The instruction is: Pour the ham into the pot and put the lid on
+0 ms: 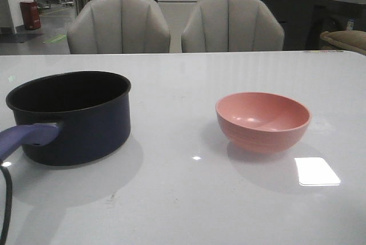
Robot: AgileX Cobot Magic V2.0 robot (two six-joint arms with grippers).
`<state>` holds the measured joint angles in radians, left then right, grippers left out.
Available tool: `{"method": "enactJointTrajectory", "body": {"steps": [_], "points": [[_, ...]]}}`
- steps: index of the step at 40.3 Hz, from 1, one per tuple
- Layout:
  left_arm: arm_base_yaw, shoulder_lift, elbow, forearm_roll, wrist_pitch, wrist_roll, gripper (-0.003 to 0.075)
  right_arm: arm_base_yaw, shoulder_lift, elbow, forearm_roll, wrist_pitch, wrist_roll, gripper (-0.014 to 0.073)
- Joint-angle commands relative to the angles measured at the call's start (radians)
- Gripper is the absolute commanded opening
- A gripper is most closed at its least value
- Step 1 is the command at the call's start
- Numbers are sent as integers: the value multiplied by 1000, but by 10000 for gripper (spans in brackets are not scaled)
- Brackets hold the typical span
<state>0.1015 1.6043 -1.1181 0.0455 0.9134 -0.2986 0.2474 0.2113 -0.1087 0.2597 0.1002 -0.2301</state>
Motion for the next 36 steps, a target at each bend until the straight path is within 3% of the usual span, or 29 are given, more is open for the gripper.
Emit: {"method": "enactJointTrajectory", "body": {"steps": [1, 26, 32, 36], "points": [[1, 12, -69, -19, 23, -3, 646, 2, 7, -27, 5, -74, -8, 155], [60, 144, -176, -62, 98, -2, 646, 2, 7, -27, 5, -74, -8, 155], [60, 165, -176, -121, 106, 111, 646, 2, 7, -27, 5, -74, -8, 155], [60, 178, -176, -129, 107, 113, 646, 2, 7, -27, 5, -74, -8, 155]]}}
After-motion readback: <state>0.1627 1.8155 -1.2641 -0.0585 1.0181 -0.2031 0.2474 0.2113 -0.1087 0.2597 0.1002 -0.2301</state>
